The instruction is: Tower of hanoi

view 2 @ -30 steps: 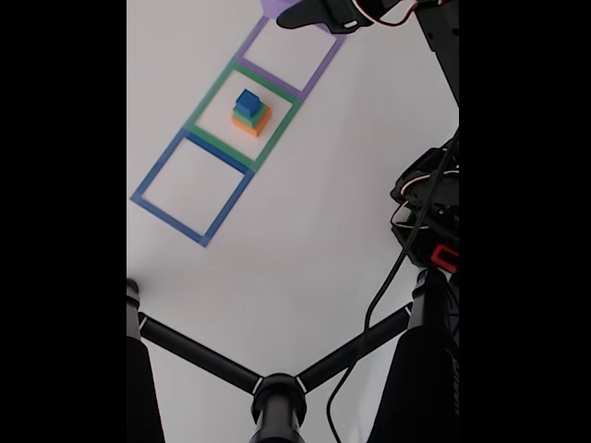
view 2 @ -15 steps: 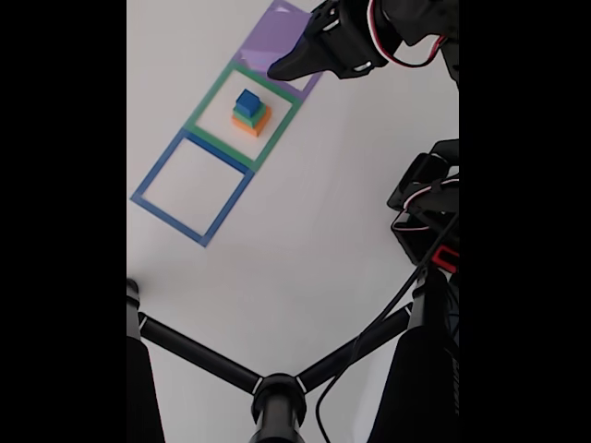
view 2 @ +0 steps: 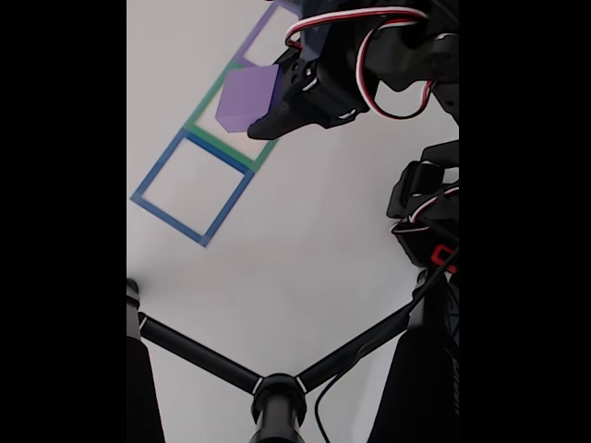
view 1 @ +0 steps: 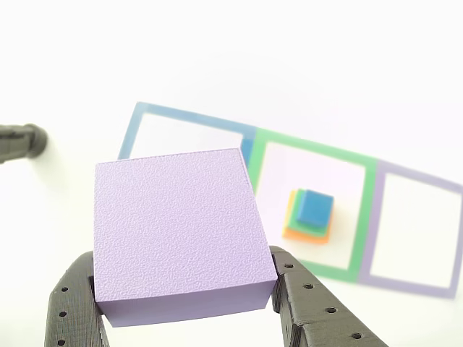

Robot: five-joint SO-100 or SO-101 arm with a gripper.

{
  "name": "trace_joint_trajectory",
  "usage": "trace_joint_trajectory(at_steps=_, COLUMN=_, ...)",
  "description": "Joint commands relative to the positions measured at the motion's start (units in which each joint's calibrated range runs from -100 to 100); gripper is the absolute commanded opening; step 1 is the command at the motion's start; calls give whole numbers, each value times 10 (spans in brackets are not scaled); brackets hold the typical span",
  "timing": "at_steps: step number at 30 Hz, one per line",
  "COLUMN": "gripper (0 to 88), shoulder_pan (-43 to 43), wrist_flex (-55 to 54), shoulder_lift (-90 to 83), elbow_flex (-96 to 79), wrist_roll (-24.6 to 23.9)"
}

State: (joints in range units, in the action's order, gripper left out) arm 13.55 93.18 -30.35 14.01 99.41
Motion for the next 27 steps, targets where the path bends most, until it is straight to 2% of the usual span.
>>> trace_joint_trajectory(at_steps=1, gripper=156, shoulder_pan=20, wrist_flex=-127, shoulder_lift=-22, elbow_flex=-114, wrist_roll=6)
trace_joint_trajectory(at_steps=5, gripper=155, shoulder_pan=28, wrist_flex=-313, shoulder_lift=-43, elbow_flex=-302, wrist_roll=6)
trace_joint_trajectory(at_steps=10, gripper=152, shoulder_pan=41, wrist_flex=-620, shoulder_lift=-29, elbow_flex=-545, wrist_roll=6)
trace_joint_trajectory(at_steps=15, gripper=152, shoulder_pan=52, wrist_flex=-855, shoulder_lift=25, elbow_flex=-695, wrist_roll=6)
trace_joint_trajectory(at_steps=21, gripper=154, shoulder_pan=50, wrist_flex=-1040, shoulder_lift=109, elbow_flex=-785, wrist_roll=6)
trace_joint_trajectory(at_steps=27, gripper=154, shoulder_pan=51, wrist_flex=-1178, shoulder_lift=230, elbow_flex=-780, wrist_roll=6)
